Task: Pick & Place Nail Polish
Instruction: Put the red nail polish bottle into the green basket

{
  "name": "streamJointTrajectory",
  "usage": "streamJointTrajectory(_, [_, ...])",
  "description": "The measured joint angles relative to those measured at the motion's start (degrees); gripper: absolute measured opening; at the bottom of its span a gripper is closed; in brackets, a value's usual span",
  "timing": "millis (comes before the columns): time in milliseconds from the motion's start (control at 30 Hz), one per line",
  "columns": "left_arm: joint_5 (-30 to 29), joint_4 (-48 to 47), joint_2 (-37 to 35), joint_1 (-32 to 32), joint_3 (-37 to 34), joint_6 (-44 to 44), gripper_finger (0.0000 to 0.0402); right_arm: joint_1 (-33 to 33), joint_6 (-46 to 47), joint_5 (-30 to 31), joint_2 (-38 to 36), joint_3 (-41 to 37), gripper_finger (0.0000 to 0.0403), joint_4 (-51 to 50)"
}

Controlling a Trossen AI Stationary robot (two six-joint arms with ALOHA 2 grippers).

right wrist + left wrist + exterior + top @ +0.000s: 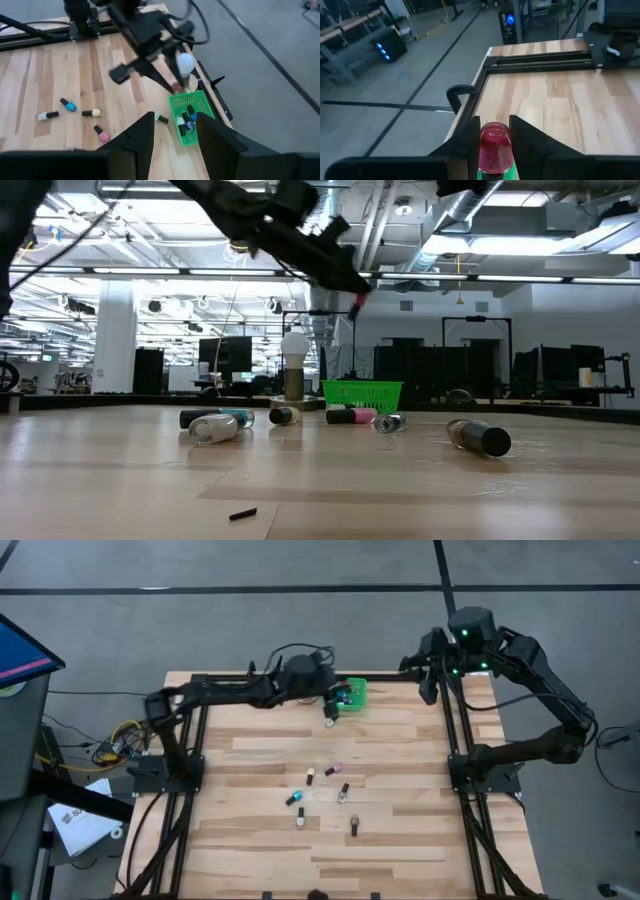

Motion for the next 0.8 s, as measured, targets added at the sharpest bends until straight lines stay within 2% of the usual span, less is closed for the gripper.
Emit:
streamJointTrajectory(167, [0.02,-2.31,7.23,1.98,5.45,-1.19,0.0085,0.00,0.05,0.01,0.00,-0.02,0.0136,-1.20])
streamJointTrajectory(367, [0.03,-2.62,11.90,4.00,6.29,-2.74,0.0085,0.00,0.47,0.00,0.00,-0.02,0.0137,-1.20])
streamJointTrajectory(667, [0.39,-4.60,13.30,4.13,6.33,-3.31,0.0087,0.00,0.47,0.00,0.00,-0.02,0.0134,-1.19])
streamJointTrajectory(800, [0.39,-5.65,13.30,4.12,6.33,-3.34,0.0106,0.00,0.47,0.00,0.00,-0.02,0.0134,-1.19])
